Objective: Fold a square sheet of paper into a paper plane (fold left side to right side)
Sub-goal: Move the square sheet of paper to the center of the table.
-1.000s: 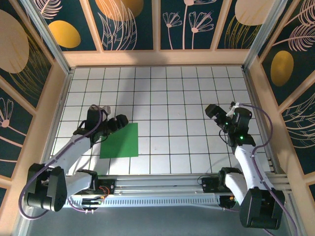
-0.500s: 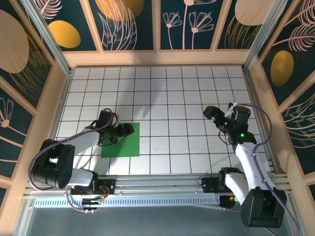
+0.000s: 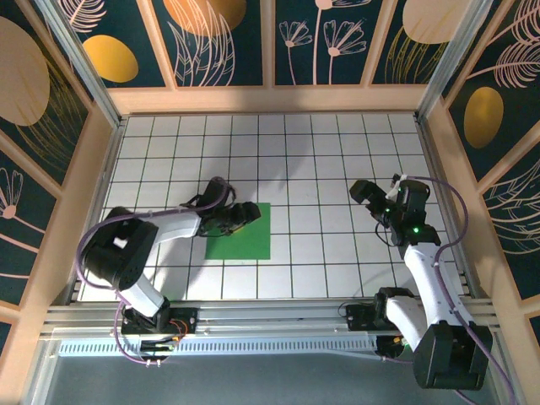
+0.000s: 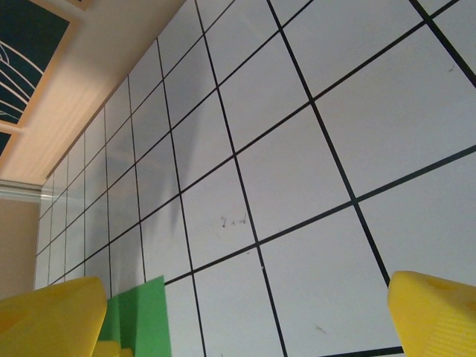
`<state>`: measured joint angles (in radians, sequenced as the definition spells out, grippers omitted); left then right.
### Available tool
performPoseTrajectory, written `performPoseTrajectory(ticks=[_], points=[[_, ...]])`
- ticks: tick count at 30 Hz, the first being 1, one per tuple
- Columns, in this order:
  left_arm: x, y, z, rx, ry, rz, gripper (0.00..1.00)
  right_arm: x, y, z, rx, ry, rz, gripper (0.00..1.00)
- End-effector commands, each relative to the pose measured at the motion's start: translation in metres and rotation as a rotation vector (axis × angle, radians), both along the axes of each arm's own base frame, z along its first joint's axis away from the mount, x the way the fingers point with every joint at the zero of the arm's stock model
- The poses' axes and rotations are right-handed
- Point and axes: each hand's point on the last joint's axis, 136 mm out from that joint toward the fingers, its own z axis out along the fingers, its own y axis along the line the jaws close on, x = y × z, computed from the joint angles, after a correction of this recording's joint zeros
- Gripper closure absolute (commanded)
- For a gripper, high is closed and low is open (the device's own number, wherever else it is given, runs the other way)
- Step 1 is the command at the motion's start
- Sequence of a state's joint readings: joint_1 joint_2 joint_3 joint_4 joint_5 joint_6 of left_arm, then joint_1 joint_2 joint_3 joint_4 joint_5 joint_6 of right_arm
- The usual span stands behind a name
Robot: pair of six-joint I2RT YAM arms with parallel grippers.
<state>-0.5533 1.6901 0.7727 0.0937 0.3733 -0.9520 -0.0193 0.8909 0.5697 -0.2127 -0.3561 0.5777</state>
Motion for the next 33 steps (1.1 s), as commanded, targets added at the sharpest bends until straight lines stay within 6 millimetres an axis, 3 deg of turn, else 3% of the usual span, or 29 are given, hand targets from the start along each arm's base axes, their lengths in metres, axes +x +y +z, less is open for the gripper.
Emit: performPoseTrajectory(ticks=[1,10,20,26,33], points=[[-0.001,-0.019,-0.027,0.035,0.103,0.035,0.27,0.004,-0.002,0.012,-0.032,-0.019,0.002,0.03],[0.017,-0.081,-0.028,-0.024,0.109,0.040,0.28,0.000,-0.003,0.007,-0.039,0.018,-0.005,0.03],[0.018,-0.096,-0.027,-0.036,0.119,0.059,0.27,-0.001,-0.001,-0.013,-0.037,0.101,0.010,0.10],[0.025,-0.106,-0.002,-0.087,0.090,0.041,0.26,0.001,0.003,-0.023,-0.092,0.153,0.044,0.10],[0.037,-0.107,0.046,-0.097,-0.010,0.014,0.22,0.010,0.022,-0.026,-0.256,0.187,0.139,0.09]])
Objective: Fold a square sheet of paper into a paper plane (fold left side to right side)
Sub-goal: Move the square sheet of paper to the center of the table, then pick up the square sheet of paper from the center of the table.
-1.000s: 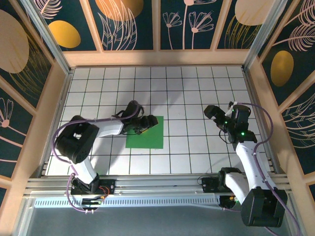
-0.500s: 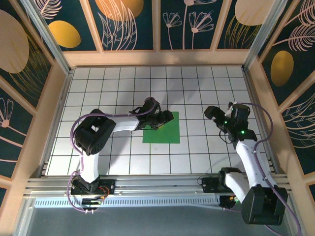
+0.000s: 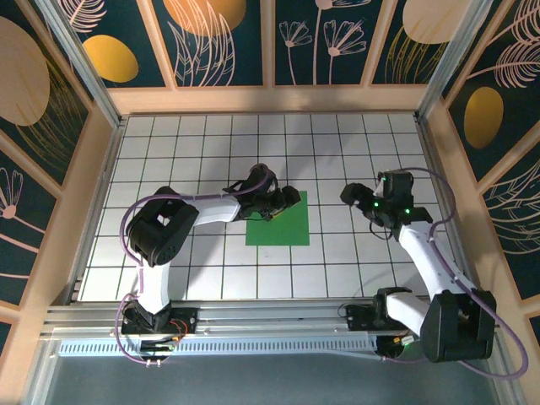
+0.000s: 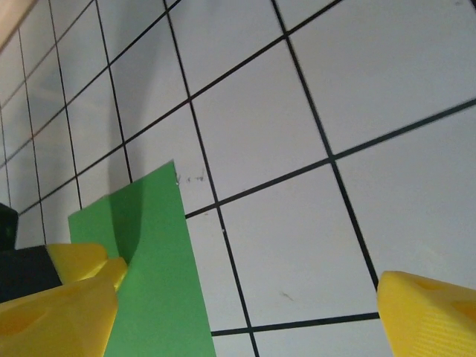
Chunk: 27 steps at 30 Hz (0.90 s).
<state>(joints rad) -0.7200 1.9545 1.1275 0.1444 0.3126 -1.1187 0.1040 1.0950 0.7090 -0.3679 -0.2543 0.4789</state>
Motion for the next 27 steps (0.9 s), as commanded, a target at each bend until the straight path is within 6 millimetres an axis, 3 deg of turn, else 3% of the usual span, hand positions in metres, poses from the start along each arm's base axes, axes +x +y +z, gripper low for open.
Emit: performPoseTrajectory(ticks=[1,8,13,19,27], points=[[-0.002,0.006,0.033,0.003,0.007,0.027,0.21,0.008,0.007,0.003,-0.121,0.004,0.063,0.09],[-0.009,0.058,0.055,0.052,-0.068,0.063,0.21,0.026,0.055,-0.005,-0.127,0.017,0.189,0.09],[-0.037,0.096,0.036,0.086,-0.051,0.053,0.25,0.036,0.093,-0.024,-0.178,0.054,0.280,0.07],[-0.062,0.096,0.008,0.077,0.015,-0.037,0.35,0.051,0.126,-0.060,-0.288,0.119,0.350,0.01],[-0.064,0.089,-0.015,0.091,0.074,-0.079,0.43,0.072,0.155,-0.088,-0.390,0.143,0.407,0.01]])
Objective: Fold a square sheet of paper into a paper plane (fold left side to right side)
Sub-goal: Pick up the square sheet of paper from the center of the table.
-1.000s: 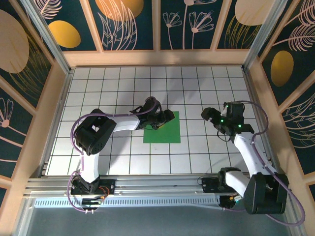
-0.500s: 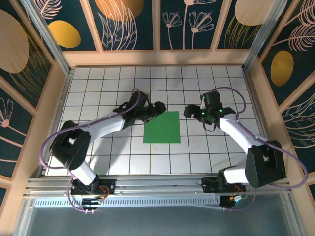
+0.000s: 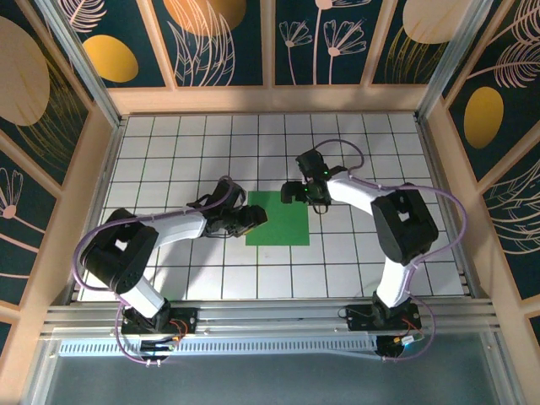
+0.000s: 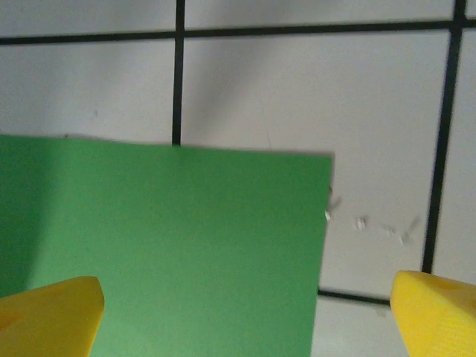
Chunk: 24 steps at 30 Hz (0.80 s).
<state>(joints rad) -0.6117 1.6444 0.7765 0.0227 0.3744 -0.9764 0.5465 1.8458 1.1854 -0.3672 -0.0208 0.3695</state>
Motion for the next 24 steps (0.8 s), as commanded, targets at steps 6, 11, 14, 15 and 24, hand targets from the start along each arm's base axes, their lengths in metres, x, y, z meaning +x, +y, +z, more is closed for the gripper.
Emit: performPoseTrajectory(ticks=[6,11,14,15,24], points=[[-0.005,-0.004,-0.017,0.019,0.042,-0.040,0.44,0.019,0.016,-0.008,-0.078,-0.031,0.044,0.01],[-0.008,0.000,-0.021,0.038,0.051,-0.035,0.43,0.021,0.019,-0.018,-0.109,-0.017,0.055,0.01],[-0.008,0.002,-0.023,0.045,0.054,-0.028,0.43,0.017,0.020,-0.026,-0.116,0.004,0.064,0.01],[-0.008,0.003,-0.023,0.046,0.053,-0.028,0.44,0.015,0.021,-0.028,-0.117,0.011,0.067,0.01],[-0.006,0.002,-0.021,0.040,0.045,-0.013,0.44,-0.019,0.035,-0.025,-0.099,0.061,0.113,0.04]])
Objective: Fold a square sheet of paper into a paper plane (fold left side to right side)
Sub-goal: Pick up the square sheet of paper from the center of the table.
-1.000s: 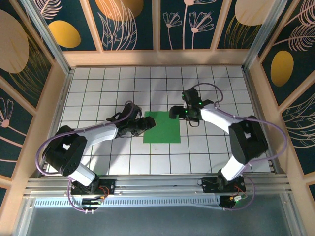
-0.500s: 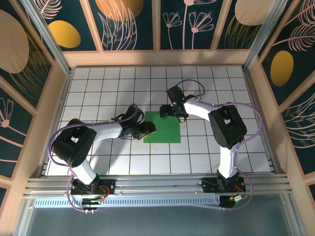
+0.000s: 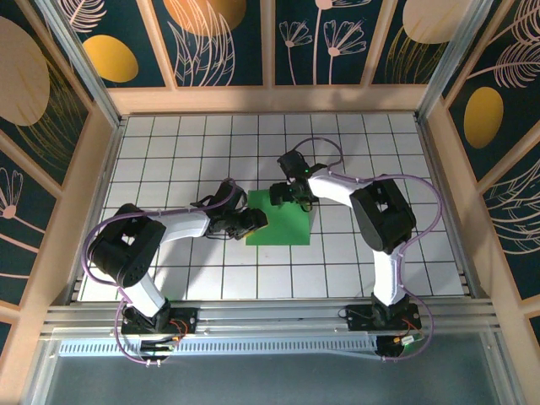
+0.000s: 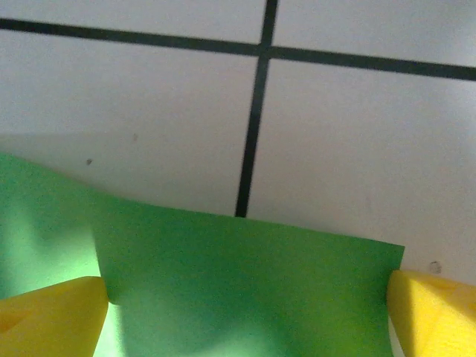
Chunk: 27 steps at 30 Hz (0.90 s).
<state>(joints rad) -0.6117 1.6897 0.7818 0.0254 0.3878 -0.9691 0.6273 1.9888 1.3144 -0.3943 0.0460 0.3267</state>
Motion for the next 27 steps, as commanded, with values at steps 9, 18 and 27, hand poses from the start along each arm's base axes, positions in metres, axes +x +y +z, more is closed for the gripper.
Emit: performPoseTrajectory(ticks=[9,18,27], points=[[0.001,0.000,-0.001,0.003,-0.006,0.006,0.47,-0.049,0.012,0.002,0.030,0.126,0.062,0.25],[0.011,0.000,0.018,-0.003,-0.063,0.025,0.45,-0.061,0.016,0.013,0.075,0.150,0.103,0.44],[0.029,0.025,0.054,-0.007,-0.168,0.057,0.37,-0.067,0.021,0.040,0.245,0.152,0.119,0.62]])
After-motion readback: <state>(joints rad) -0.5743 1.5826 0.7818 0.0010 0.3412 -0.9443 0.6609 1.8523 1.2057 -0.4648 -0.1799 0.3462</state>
